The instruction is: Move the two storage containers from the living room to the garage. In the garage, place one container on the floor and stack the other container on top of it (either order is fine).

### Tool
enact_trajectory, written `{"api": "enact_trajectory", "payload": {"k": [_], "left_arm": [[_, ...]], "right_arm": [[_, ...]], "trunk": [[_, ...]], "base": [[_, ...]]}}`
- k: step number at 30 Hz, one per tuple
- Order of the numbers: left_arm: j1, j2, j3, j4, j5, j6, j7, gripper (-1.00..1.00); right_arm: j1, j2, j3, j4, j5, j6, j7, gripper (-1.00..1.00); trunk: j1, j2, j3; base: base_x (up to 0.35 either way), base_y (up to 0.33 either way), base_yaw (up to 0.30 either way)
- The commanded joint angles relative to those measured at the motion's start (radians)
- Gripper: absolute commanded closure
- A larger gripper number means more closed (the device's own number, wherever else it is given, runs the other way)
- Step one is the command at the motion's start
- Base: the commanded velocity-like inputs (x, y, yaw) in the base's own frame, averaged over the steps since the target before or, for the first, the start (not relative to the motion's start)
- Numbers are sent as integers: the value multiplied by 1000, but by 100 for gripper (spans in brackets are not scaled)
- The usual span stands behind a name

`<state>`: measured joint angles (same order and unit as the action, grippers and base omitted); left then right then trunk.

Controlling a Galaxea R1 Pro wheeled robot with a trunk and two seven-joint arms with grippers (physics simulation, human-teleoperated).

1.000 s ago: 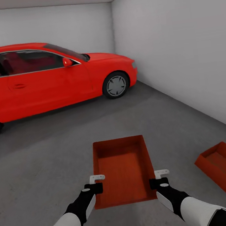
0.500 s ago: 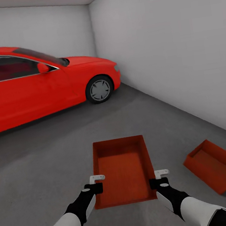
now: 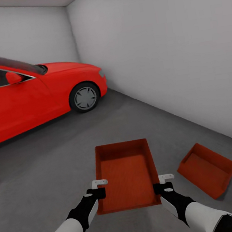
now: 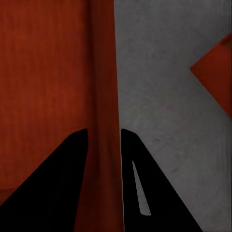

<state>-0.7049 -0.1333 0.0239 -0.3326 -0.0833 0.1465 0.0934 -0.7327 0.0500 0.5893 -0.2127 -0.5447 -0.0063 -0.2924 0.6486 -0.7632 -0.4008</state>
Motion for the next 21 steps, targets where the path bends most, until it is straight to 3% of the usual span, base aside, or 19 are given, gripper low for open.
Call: {"api": "enact_trajectory", "payload": {"k": [1, 21], "left_arm": [[1, -2, -32, 14, 8, 5, 3, 100], [1, -2, -32, 14, 8, 5, 3, 100]], "right_arm": [[-2, 1, -2, -1, 11, -3, -14, 100], [-2, 1, -2, -1, 11, -3, -14, 100]], "trunk": [[1, -1, -1], [1, -1, -1]], "base": [[323, 0, -288], [323, 0, -288]]}}
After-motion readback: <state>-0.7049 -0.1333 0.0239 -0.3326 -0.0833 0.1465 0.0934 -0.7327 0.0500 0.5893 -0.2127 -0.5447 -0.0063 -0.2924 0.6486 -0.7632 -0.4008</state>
